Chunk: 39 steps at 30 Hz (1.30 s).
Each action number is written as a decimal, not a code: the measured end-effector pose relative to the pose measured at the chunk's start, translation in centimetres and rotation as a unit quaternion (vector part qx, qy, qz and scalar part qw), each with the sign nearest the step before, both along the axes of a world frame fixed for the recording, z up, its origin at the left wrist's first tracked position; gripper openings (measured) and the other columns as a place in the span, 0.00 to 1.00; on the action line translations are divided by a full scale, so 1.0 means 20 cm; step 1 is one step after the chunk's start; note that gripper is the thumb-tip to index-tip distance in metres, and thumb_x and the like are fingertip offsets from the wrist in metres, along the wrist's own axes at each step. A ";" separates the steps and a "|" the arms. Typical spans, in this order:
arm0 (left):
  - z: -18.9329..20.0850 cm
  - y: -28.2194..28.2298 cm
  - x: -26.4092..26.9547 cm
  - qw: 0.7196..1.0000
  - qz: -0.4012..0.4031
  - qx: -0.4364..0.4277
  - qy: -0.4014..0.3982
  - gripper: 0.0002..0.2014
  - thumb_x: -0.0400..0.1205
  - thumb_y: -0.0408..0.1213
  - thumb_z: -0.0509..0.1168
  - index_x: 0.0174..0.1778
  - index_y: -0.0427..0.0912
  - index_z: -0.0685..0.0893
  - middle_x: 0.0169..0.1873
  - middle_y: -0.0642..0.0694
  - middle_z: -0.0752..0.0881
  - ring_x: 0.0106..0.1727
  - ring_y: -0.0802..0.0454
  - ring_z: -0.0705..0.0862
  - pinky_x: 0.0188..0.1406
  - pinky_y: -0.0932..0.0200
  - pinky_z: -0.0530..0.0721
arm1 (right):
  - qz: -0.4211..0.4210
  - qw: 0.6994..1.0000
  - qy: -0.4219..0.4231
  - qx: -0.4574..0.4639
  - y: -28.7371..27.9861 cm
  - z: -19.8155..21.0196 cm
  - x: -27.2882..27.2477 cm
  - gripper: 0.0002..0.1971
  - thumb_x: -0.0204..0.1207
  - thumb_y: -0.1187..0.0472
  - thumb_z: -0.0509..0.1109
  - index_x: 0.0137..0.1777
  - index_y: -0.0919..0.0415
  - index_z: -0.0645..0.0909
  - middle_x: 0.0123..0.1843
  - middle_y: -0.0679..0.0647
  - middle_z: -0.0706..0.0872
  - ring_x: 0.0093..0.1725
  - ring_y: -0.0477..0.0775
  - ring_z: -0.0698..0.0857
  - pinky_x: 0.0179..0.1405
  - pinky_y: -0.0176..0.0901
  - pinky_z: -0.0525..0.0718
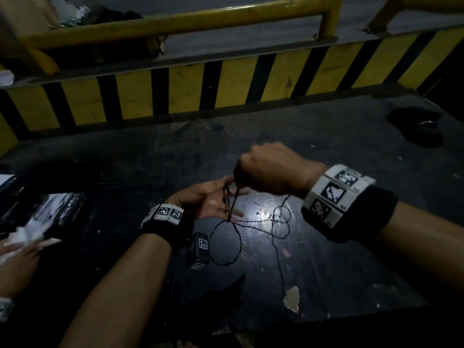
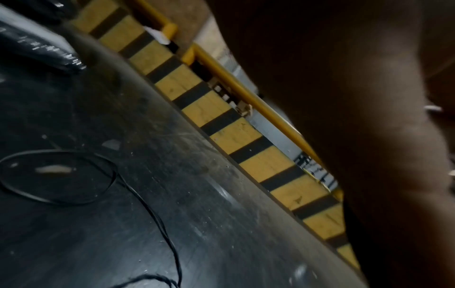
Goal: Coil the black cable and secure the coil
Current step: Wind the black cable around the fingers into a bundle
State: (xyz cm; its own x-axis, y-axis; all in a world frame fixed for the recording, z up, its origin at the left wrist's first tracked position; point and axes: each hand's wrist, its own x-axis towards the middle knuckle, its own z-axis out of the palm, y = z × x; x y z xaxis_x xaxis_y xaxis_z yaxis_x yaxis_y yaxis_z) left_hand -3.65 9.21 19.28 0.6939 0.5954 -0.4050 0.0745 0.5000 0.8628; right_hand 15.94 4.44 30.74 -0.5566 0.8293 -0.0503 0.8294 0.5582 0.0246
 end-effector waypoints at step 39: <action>0.18 0.14 -0.01 0.979 -0.001 -0.013 -0.203 0.28 0.80 0.56 0.65 0.78 0.66 0.69 0.86 0.36 0.58 0.76 0.15 0.66 0.74 0.25 0.68 | 0.022 0.971 0.177 -0.158 0.01 -0.58 0.06 0.13 0.84 0.52 0.67 0.49 0.58 0.90 0.38 0.51 0.93 0.33 0.46 0.85 0.45 0.51 0.88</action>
